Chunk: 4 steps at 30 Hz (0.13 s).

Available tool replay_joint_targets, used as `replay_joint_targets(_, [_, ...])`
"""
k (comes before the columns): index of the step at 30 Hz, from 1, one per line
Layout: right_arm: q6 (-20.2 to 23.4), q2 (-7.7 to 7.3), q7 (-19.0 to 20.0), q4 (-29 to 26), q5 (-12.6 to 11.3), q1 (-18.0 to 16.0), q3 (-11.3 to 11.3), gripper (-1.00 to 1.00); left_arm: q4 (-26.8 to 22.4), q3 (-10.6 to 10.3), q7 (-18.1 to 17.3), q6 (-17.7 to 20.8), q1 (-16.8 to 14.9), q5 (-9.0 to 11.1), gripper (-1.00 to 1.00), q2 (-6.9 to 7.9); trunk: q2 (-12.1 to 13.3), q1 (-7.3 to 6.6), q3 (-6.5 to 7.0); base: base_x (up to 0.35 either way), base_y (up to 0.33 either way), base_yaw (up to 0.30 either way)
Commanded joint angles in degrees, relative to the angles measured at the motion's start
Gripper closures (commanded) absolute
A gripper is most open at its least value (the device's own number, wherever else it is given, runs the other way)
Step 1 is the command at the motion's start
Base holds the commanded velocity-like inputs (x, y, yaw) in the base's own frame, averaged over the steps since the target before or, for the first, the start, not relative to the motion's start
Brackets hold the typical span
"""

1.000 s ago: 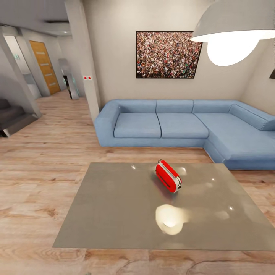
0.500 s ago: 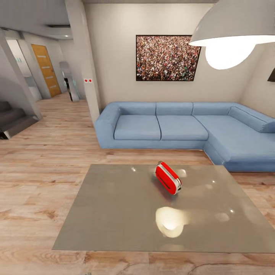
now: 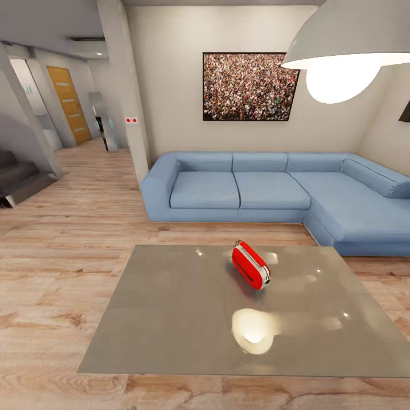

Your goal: Turn on the radio receiver that's on the table in the living room.

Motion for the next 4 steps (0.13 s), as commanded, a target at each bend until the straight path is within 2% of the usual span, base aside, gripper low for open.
replay_joint_targets(1, [0.0, 0.01, 0.0, 0.0, 0.0, 0.0, 0.0, -1.00, 0.0, 0.0, 0.0, 0.0, 0.0, 0.0, 1.00, 0.00, 0.0, 0.00, 0.00, 0.000, 0.000, 0.000])
replay_joint_targets(4, [0.0, -0.07, 0.0, 0.0, -0.1, 0.0, -0.1, -1.00, 0.0, 0.0, 0.0, 0.0, 0.0, 0.0, 1.00, 0.00, 0.0, 0.00, 0.00, 0.000, 0.000, 0.000])
